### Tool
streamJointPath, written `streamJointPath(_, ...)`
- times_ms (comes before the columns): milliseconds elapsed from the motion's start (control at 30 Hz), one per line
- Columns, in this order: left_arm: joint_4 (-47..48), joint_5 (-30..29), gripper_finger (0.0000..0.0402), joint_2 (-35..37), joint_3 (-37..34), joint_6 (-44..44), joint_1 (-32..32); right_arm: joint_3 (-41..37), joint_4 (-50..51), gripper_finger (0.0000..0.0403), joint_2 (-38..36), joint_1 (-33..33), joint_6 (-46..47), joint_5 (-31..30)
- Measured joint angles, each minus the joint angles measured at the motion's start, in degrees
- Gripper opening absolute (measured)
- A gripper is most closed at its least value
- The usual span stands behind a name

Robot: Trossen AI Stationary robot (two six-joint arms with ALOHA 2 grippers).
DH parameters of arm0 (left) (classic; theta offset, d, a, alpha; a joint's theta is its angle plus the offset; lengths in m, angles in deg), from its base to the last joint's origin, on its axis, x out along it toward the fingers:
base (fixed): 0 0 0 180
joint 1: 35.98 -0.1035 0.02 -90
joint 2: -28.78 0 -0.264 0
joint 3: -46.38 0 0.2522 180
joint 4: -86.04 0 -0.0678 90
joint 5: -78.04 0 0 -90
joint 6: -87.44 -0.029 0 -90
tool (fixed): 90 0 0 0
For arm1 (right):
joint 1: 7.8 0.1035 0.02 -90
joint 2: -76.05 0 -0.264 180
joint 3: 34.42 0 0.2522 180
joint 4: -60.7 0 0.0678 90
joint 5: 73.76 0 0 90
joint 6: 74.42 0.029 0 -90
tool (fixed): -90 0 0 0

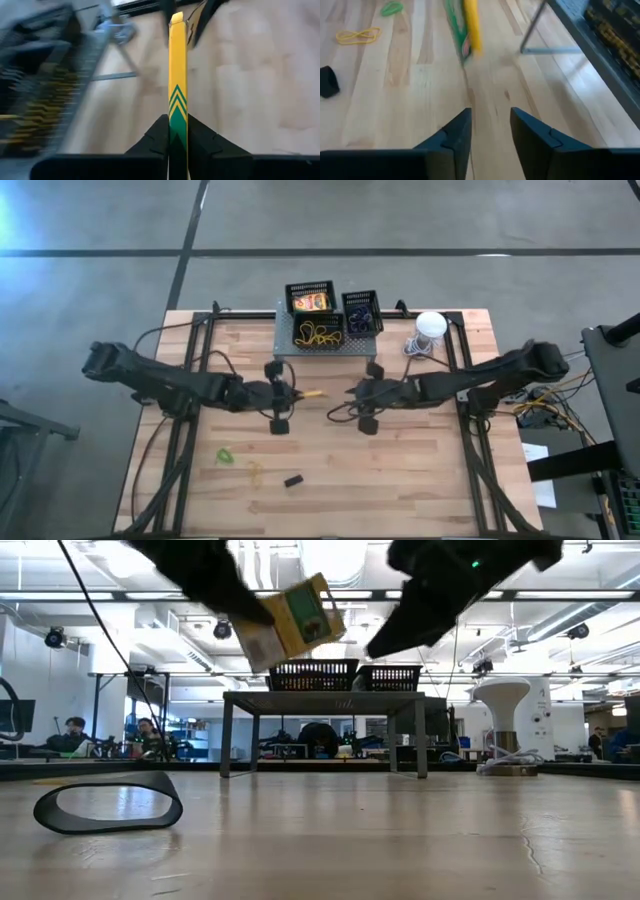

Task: Pick & Place Office Desk Supplies
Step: Put the crayon box in the top left black bin

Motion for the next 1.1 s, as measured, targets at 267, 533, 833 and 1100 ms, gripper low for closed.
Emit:
streamJointPath(267,12.8,-4.8,0.0039,-0.7,20.1,-14.2,-10.4,-4.4,-5.8,0.0142,-5.3,1.7,-0.6,-0.1)
streamJointPath(533,14.4,4.5,0.0039,-10.4,31.5,-28.7,-32.1,-6.1,-12.7,0.0122,-2.1,1.6,-2.5,-0.1)
streamJointPath(833,14.5,4.7,0.0039,-22.7,36.7,-30.7,-42.8,-6.0,-12.9,0.0103,0.9,1.6,-1.6,0.0)
streamJointPath(1100,15.8,4.6,0.0040,-23.1,34.7,-32.3,-43.8,-6.0,-13.0,0.0092,1.1,1.6,-1.5,0.0)
